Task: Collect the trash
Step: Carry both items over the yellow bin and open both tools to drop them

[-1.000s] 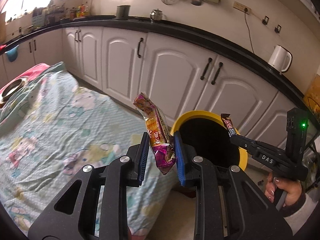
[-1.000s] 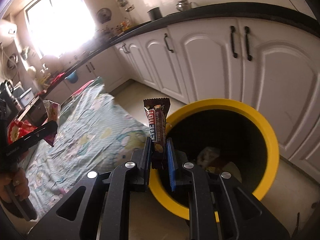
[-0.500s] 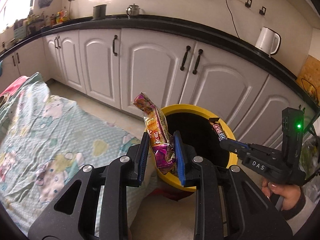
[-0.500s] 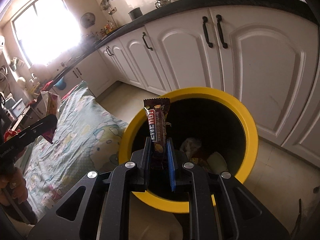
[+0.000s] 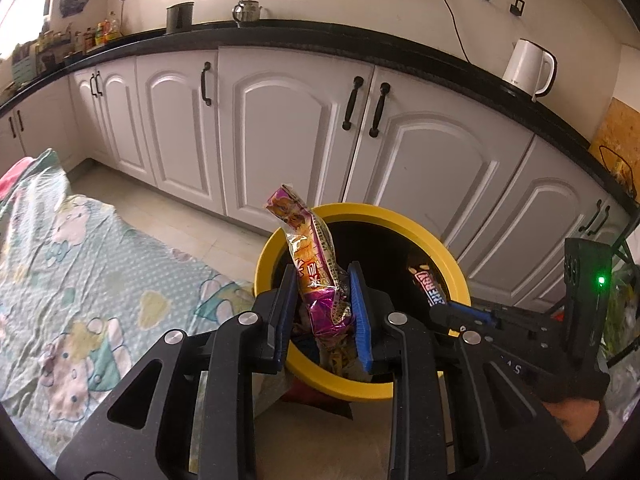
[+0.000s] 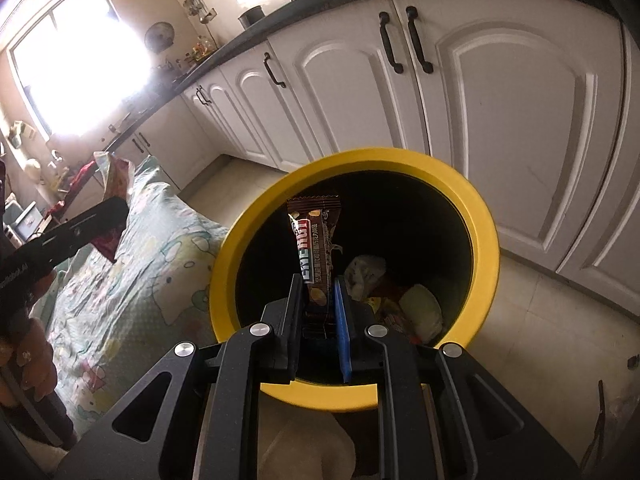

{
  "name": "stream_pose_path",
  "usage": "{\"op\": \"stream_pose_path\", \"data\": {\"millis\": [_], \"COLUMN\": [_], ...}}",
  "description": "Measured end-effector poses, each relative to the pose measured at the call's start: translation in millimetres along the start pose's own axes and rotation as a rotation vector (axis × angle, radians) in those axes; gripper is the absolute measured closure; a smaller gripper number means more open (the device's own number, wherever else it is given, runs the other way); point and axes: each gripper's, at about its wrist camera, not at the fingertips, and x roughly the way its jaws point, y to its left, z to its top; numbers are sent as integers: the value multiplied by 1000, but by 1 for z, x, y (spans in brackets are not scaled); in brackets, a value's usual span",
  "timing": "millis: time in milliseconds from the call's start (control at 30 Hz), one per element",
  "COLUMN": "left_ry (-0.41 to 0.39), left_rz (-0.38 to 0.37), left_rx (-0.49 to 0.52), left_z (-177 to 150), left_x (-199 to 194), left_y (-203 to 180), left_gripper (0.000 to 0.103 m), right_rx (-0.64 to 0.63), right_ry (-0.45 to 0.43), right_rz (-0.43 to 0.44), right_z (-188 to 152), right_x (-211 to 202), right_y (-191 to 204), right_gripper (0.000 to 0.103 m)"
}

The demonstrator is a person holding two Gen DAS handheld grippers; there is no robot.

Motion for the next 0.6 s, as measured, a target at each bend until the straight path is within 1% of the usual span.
{"op": "stream_pose_path", "data": {"millis": [200,600], "left_ry": [11,61], "left_rz": [0,-34], "left_rx": [-1,-8], "left_z": [2,13], "left_x": [15,47], "left_y": [-3,-6], "left_gripper": [83,82], "right_rx": [19,43], "right_ry": [9,24], "right_rz": [4,11], "right_z": [-4,-4], "right_x": [1,5], "right_y": [-4,-7], "right_gripper": [88,85]}}
